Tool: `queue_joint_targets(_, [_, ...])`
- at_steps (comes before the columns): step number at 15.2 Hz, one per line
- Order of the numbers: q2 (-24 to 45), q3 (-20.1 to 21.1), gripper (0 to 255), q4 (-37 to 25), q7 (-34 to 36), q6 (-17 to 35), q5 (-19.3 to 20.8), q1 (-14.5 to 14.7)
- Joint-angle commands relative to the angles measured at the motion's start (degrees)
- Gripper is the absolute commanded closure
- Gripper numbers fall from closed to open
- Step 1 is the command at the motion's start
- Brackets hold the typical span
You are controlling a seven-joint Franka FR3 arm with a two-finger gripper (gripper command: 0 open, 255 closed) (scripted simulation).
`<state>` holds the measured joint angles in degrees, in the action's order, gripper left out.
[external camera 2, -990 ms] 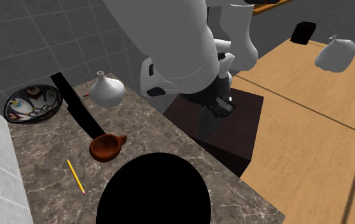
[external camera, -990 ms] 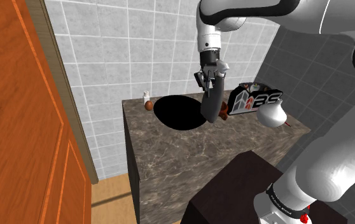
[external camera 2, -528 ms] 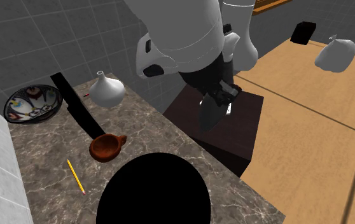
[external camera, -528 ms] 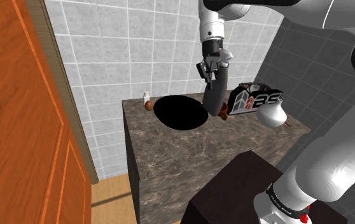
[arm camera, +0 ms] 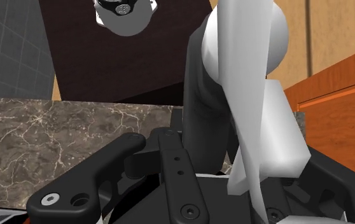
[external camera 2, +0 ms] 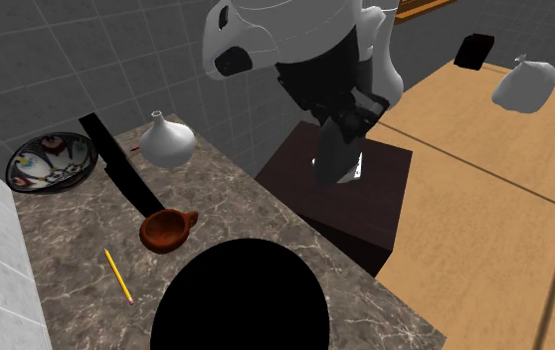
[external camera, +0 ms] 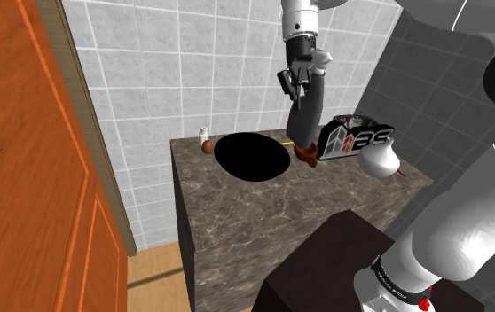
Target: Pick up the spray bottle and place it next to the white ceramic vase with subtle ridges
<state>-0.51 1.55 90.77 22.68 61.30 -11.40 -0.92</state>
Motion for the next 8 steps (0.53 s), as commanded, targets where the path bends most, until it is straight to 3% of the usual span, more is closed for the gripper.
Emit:
queue_joint_targets(1, [0.4,0.0,255,-2.0,0.4,-1.6,-0.2,0.0])
queue_joint_targets(8, [1.0,-4.0,255,-3.7,-8.8,-4.0,4.3,-4.0])
